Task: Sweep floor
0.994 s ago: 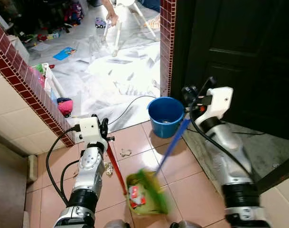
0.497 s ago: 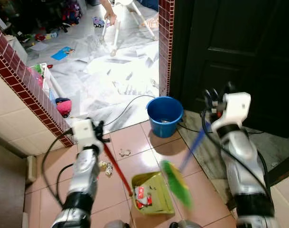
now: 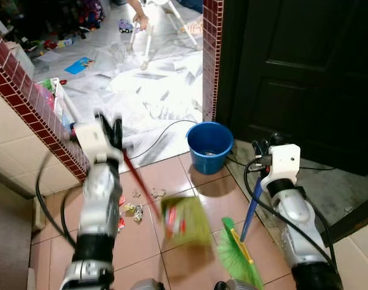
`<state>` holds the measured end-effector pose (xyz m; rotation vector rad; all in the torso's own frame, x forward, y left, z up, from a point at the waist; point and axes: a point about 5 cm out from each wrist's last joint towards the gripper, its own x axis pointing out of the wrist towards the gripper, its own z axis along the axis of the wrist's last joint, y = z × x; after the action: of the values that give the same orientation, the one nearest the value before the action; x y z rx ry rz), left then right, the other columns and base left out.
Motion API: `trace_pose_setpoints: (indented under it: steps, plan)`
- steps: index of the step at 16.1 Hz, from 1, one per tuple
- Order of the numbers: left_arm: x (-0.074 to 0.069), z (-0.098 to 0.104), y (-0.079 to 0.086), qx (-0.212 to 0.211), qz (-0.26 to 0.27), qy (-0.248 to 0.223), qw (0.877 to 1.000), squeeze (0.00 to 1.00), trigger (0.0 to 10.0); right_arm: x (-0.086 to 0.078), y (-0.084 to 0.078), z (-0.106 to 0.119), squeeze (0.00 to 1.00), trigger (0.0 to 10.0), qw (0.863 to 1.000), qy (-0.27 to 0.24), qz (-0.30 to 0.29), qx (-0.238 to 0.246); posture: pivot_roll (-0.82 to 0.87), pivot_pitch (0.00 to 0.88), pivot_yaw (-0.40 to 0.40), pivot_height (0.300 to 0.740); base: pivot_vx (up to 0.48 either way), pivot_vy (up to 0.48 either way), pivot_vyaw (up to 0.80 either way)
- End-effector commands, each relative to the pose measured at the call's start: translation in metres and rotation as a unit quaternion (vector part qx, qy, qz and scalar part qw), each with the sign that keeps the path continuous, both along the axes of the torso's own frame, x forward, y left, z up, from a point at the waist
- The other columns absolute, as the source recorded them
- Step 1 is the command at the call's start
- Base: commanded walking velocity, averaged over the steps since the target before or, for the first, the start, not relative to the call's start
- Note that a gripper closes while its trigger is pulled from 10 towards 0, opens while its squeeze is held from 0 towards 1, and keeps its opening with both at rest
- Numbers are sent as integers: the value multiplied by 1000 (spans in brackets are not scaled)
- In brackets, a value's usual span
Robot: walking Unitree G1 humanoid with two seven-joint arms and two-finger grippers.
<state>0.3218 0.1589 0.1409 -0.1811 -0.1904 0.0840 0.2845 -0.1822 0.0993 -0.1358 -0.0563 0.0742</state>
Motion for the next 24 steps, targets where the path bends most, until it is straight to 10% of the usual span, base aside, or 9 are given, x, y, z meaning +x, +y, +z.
trace_pose_setpoints:
  steps: [1,8,24]
  plan:
    - [5,45,3,11,5,-82,997,0,10000,5,-3,3,0,10000,1000,-5,0,-8,-102,0,77,740,0,0,0]
    - [7,112,11,-46,6,-164,985,0,10000,0,16,-5,0,10000,1000,-3,29,-4,-100,0,80,740,43,0,0]
    - [12,132,1,-58,-2,-187,981,0,10000,1,28,-7,0,10000,998,1,58,-1,-103,0,78,740,460,0,0]
